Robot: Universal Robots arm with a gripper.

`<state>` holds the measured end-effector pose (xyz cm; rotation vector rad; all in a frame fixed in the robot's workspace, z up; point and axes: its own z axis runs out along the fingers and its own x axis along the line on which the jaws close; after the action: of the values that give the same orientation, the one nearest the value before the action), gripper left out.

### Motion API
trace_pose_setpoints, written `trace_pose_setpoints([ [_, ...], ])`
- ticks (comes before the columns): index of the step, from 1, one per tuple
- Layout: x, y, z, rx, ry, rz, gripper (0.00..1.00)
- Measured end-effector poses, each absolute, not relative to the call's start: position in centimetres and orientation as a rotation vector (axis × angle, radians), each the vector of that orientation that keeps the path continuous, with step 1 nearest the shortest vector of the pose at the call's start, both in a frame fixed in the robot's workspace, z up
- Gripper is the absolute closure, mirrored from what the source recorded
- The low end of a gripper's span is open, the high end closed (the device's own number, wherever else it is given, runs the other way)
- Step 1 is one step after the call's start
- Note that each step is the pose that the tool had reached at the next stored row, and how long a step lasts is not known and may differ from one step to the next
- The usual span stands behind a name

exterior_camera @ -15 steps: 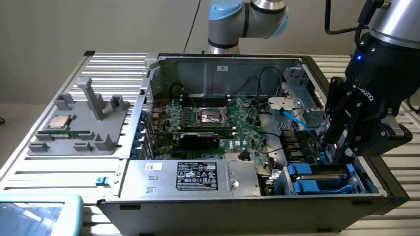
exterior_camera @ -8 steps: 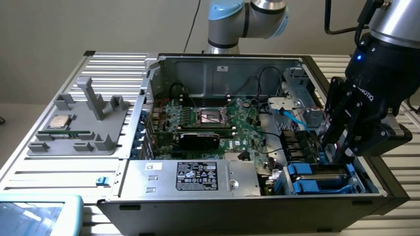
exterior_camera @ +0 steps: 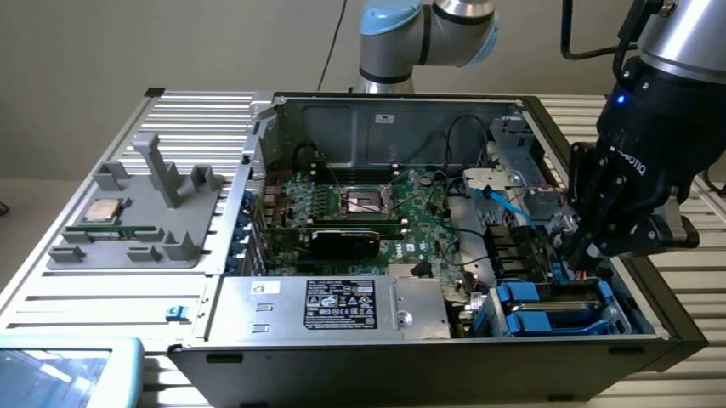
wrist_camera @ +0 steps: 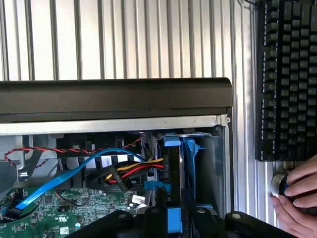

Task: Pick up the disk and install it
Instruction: 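Insert the second disk wire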

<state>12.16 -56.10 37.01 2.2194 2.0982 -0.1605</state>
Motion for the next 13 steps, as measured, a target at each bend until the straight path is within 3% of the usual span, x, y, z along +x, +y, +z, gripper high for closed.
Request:
trace_pose_setpoints([
  [3, 12.16, -56.1, 37.01, 2.219, 2.098, -0.161, 0.89],
  [13, 12.16, -56.1, 37.64, 2.22, 2.098, -0.16, 0.89],
])
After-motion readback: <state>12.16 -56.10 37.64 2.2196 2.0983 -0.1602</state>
